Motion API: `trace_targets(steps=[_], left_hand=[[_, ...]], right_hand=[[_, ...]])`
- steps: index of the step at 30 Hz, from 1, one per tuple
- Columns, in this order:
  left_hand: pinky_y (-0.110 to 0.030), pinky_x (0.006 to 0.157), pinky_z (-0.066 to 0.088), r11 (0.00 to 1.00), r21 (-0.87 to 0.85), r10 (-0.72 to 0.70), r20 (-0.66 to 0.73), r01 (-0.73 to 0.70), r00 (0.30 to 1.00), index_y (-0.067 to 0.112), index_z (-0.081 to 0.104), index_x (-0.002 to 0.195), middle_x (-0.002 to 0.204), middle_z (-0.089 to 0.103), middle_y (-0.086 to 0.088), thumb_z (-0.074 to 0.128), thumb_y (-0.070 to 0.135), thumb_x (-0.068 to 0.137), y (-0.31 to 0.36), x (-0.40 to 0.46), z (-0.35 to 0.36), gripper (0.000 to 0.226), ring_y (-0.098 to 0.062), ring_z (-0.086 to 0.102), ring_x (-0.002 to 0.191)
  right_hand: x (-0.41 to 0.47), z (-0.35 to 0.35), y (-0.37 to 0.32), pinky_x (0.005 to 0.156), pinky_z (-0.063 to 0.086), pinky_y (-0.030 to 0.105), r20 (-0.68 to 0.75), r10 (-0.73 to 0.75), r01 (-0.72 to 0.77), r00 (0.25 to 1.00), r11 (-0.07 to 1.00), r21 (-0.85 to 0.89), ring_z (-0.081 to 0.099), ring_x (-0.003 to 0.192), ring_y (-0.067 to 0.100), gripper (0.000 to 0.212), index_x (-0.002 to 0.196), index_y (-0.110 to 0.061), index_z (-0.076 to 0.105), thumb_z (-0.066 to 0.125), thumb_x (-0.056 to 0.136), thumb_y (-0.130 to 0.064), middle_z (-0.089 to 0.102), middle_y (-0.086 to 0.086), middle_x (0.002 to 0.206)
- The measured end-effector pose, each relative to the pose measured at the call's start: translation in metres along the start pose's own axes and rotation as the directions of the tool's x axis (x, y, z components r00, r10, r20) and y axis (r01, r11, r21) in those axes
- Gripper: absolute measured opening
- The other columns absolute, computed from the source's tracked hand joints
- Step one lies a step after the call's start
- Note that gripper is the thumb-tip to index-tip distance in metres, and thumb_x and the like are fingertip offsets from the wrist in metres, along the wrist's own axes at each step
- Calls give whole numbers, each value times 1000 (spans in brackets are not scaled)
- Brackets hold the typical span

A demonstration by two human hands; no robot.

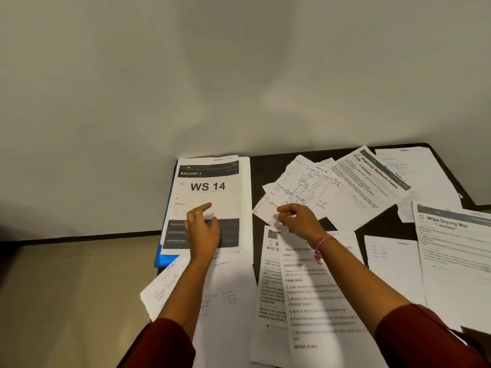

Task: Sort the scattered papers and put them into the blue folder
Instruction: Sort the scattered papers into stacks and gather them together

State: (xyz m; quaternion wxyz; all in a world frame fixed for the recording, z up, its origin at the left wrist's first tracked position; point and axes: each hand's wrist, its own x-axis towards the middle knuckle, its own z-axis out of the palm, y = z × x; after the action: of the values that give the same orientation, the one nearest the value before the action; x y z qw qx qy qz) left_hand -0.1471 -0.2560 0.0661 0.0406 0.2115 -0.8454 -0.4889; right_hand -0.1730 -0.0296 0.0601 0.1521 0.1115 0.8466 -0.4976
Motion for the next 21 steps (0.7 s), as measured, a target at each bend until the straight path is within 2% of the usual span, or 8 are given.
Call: trace_targets(steps=[4, 6, 8, 11, 15, 17, 19, 21], left_hand=[[-35, 106, 41, 998, -54, 21, 128, -14, 991, 21, 55, 122, 126, 42, 5, 56, 8, 93, 10, -57, 36, 32, -12, 44, 119], [-33, 101, 45, 996, -93, 17, 195, 1, 981, 20, 56, 120, 122, 44, 6, 57, 9, 92, 10, -87, 52, 31, -14, 48, 116], [-32, 97, 48, 994, -101, -7, 266, 35, 964, 20, 55, 119, 123, 47, 3, 58, 9, 91, 5, -115, 69, 30, -16, 52, 115], [-41, 99, 48, 992, -17, -114, 315, 125, 942, 15, 52, 124, 130, 45, -5, 60, 9, 89, -10, -149, 93, 37, -24, 48, 121], [-42, 110, 33, 934, 314, -248, 231, 169, 941, 11, 43, 135, 145, 32, -11, 66, 20, 85, -21, -175, 108, 56, -30, 30, 135], [-47, 114, 26, 883, 443, -254, 171, 156, 952, 11, 37, 140, 151, 22, -15, 65, 25, 84, -23, -179, 108, 64, -32, 21, 139], [-52, 113, 26, 857, 488, -263, 139, 165, 955, 10, 35, 140, 150, 23, -17, 64, 24, 83, -25, -179, 108, 66, -36, 22, 138], [-52, 109, 30, 859, 477, -270, 112, 187, 956, 11, 37, 139, 145, 30, -18, 62, 18, 82, -25, -178, 106, 62, -37, 30, 132]], right_hand=[[-34, -43, 42, 79, 51, 32, -86, 30, -25, 996, 998, 60, 61, 90, 21, 18, 106, -15, 67, 63, 89, -12, 65, 3, 100], [-53, -63, 68, 86, 49, 35, -146, 62, -54, 987, 997, 58, 60, 96, 21, 18, 106, -11, 67, 64, 89, -13, 65, 4, 104], [-72, -81, 93, 86, 44, 29, -192, 97, -97, 977, 995, 11, 58, 99, 18, 23, 111, -7, 66, 63, 90, -15, 64, 6, 108], [-101, -101, 129, 85, 37, 25, -232, 156, -173, 960, 983, -54, 57, 104, 24, 25, 114, -3, 63, 62, 89, -10, 63, 11, 113], [-127, -108, 155, 81, 45, 36, -201, 263, -279, 943, 959, -53, 58, 98, 35, 37, 113, 3, 58, 71, 82, -12, 60, 18, 101], [-129, -107, 163, 72, 45, 29, -180, 248, -265, 952, 961, -79, 56, 85, 25, 49, 121, 0, 56, 75, 79, -16, 57, 15, 101], [-129, -107, 167, 72, 41, 22, -169, 230, -247, 958, 965, -88, 52, 82, 16, 60, 126, -5, 52, 79, 75, -21, 54, 9, 106], [-126, -106, 169, 77, 43, 24, -171, 219, -237, 961, 967, -96, 53, 87, 16, 67, 129, -7, 49, 81, 73, -25, 54, 11, 111]])
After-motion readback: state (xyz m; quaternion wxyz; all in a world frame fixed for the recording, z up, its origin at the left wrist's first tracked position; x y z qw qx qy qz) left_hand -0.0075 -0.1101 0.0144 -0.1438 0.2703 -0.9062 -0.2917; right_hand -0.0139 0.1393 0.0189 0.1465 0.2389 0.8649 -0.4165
